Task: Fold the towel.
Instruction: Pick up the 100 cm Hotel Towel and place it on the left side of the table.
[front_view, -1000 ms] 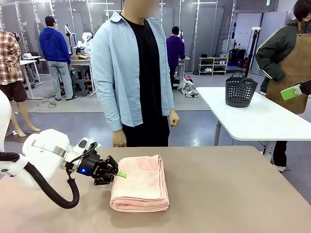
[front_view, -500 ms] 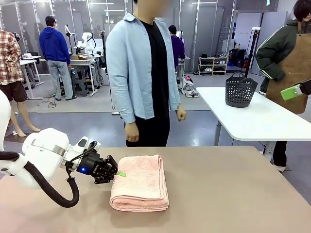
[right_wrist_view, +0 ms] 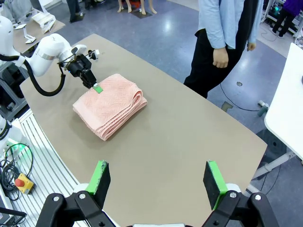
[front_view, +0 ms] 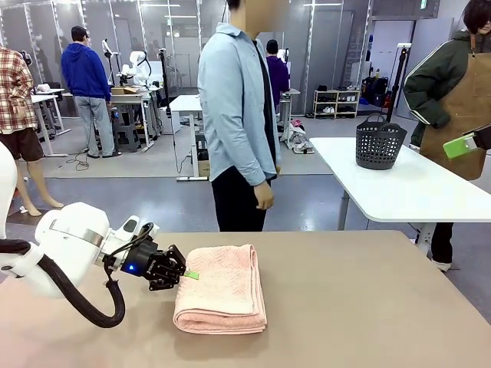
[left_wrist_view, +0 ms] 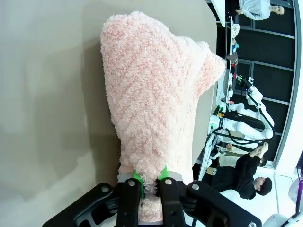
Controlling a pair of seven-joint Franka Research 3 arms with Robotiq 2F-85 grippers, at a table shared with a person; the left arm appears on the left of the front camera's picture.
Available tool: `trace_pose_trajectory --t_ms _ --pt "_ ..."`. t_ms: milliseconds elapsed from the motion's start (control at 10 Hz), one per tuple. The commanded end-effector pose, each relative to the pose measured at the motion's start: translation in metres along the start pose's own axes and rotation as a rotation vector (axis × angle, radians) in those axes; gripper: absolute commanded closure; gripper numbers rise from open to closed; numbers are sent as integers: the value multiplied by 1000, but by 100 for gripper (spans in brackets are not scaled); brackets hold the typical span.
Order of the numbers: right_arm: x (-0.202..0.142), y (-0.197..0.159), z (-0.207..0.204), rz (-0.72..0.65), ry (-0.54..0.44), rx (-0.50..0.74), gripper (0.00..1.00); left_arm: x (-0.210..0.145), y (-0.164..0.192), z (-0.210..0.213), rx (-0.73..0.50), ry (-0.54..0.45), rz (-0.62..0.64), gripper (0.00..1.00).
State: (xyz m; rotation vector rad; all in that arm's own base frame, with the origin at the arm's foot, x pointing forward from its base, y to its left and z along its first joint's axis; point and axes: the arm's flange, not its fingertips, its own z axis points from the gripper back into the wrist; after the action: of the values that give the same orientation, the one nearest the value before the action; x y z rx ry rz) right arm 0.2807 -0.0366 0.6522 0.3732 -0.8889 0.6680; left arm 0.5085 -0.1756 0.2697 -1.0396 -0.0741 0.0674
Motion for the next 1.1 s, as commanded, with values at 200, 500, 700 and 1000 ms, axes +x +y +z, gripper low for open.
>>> trace_pose_trajectory --t_ms 200,500,700,1000 --pt "1 1 0 -14 5 -13 0 -21 20 61 16 8 -84 87" --pt "1 1 0 -14 5 -13 0 -47 42 135 17 -48 -132 87" --pt "1 1 0 -14 5 -13 0 -53 63 181 37 -49 -149 87" --pt "1 1 0 -14 5 -13 0 -49 95 256 72 -44 -159 87"
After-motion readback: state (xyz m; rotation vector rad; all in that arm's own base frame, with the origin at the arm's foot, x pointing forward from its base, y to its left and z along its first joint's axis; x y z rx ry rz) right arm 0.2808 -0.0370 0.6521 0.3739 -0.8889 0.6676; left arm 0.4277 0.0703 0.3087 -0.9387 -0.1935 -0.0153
